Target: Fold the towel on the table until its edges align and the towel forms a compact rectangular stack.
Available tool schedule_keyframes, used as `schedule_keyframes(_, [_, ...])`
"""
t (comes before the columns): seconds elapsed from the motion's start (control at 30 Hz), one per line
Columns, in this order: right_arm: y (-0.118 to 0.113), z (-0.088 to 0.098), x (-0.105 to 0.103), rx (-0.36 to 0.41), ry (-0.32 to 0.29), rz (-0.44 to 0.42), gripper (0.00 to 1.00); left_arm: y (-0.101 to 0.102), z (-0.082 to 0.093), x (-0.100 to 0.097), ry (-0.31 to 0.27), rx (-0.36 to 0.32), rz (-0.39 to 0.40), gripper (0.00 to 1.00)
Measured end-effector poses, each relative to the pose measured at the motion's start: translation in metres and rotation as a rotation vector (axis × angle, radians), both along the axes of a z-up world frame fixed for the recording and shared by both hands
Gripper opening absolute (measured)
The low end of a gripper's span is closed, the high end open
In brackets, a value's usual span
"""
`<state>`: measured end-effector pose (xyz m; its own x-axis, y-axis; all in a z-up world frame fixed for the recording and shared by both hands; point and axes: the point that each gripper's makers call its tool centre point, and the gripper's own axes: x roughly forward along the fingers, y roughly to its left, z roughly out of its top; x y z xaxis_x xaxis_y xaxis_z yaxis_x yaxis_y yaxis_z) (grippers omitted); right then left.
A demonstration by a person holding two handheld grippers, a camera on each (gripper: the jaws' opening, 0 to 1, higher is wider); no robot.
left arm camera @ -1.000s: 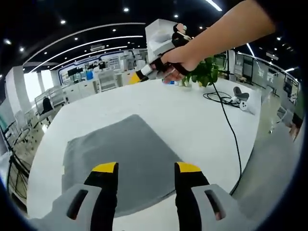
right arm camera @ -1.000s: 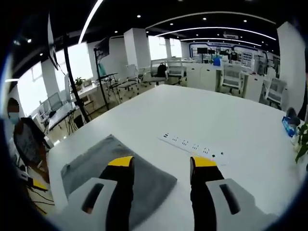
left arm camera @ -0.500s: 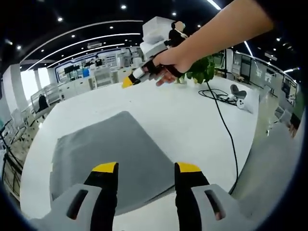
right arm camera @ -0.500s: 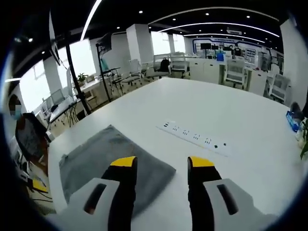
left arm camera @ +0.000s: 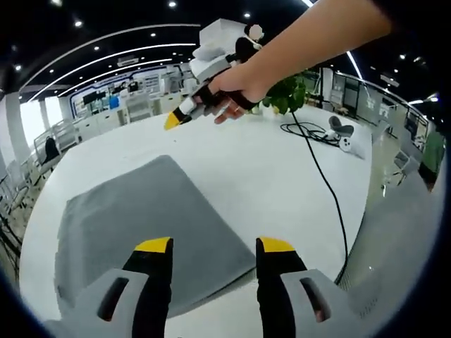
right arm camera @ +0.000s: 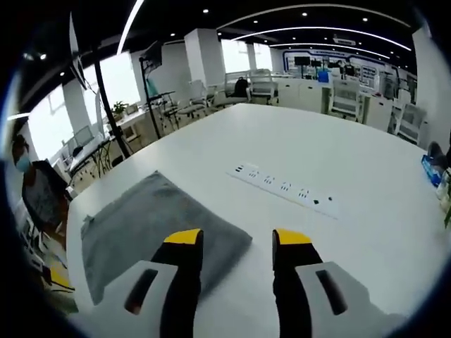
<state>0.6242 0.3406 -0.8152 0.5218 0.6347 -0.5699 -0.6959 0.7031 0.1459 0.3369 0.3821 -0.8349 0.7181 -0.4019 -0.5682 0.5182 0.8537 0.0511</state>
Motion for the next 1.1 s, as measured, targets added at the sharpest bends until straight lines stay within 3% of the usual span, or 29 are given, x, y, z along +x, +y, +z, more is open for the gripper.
schedule_keyframes(0.37, [0.000,-0.026,-0.004,-0.021,0.023,0.025,0.33,-0.014,-0.019,0.000,0.037,0.001,-0.039,0.49])
schedule_keyframes(0.67, [0.000,-0.033,-0.004,-0.032,0.030,0.037,0.28,-0.027,-0.029,-0.002,0.067,-0.006,-0.074,0.47])
schedule_keyframes(1.1, [0.012,-0.046,0.002,-0.044,0.040,0.053,0.25,-0.030,-0.048,-0.006,0.121,0.000,-0.110,0.41])
